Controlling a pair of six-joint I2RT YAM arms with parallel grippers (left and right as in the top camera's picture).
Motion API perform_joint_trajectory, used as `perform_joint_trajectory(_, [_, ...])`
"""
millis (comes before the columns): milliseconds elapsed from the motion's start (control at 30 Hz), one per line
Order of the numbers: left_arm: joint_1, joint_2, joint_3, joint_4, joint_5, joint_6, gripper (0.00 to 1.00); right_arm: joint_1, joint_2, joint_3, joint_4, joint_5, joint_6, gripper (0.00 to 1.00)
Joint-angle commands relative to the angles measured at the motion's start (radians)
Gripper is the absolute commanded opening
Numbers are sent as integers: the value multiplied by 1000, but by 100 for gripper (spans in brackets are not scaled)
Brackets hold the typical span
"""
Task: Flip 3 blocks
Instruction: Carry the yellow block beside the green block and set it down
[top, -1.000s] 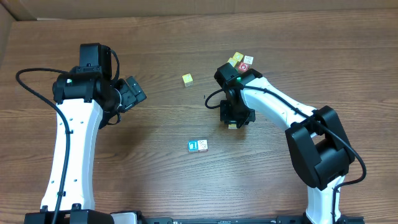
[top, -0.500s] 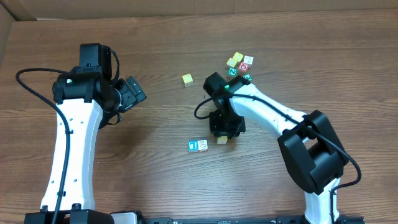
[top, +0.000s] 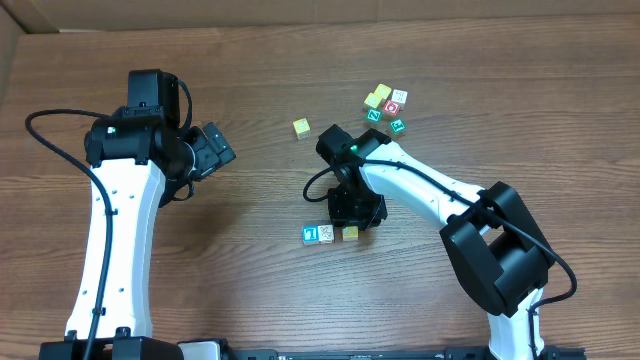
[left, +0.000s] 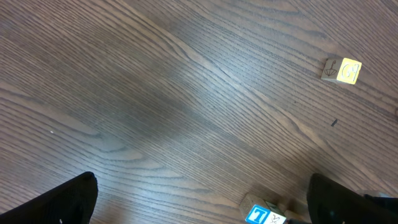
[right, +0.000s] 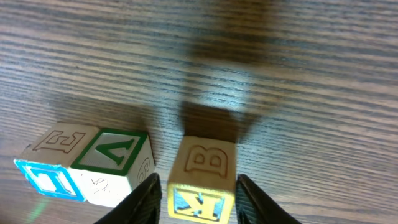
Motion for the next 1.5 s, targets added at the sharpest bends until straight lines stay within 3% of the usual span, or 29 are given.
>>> perform_joint_trajectory(0, [2,7,6,2,-2,4,100,-3,-27,-4,-2,-11,0,47])
perform_joint_trajectory(533, [2,7,6,2,-2,4,100,-15,-27,3,3,-59,0,49])
perform_joint_trajectory(933, [2,7,6,2,-2,4,99,-119,-27,60,-66,-118,-37,45])
perform_joint_trajectory(1133, [2,7,6,2,-2,4,99,-132,-27,59,-154,-98,-54,34])
perform_joint_trajectory(1233, [2,7,6,2,-2,4,99,-132,-27,58,-177,-43,-53,15])
perform_joint_trajectory(1300, [2,7,6,2,-2,4,100,-132,-27,49,-175,-35,-52,8])
perform_joint_trajectory(1467, [2,7,6,2,-2,4,100,-130,-27,10,-156,-35,-49,4])
